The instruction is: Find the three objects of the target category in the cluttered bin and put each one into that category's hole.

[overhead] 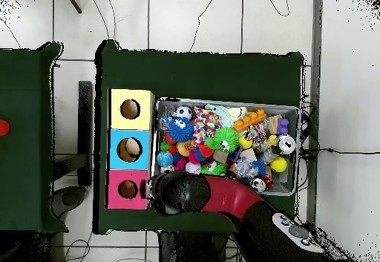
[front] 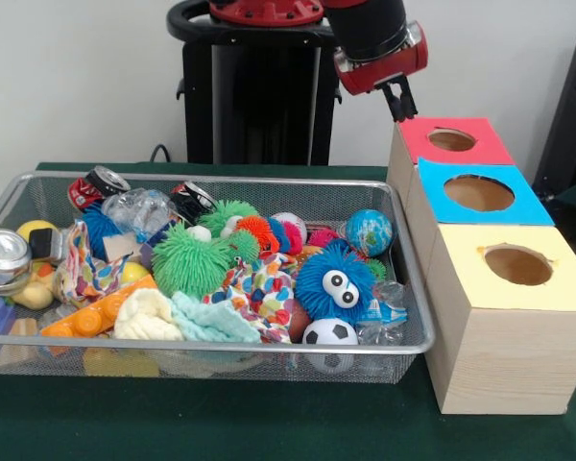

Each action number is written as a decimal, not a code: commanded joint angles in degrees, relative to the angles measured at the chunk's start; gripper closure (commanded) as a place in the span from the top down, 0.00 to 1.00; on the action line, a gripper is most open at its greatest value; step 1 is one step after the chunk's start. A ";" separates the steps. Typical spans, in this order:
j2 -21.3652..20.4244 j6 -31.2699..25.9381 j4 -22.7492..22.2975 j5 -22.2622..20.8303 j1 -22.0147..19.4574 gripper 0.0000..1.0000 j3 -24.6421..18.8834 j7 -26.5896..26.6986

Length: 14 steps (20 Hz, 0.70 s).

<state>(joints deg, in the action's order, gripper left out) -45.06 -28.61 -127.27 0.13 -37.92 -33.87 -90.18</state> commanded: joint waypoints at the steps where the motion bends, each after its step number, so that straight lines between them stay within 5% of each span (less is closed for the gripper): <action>1: -0.74 -7.98 12.08 -2.39 2.28 0.00 5.30 -4.79; 6: 3.65 -3.30 18.23 -7.80 4.03 0.00 11.10 -4.38; 14: 7.64 -6.24 28.59 -15.46 4.33 0.00 14.69 0.02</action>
<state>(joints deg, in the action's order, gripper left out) -41.34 -31.07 -111.90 -9.93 -33.12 -24.40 -90.18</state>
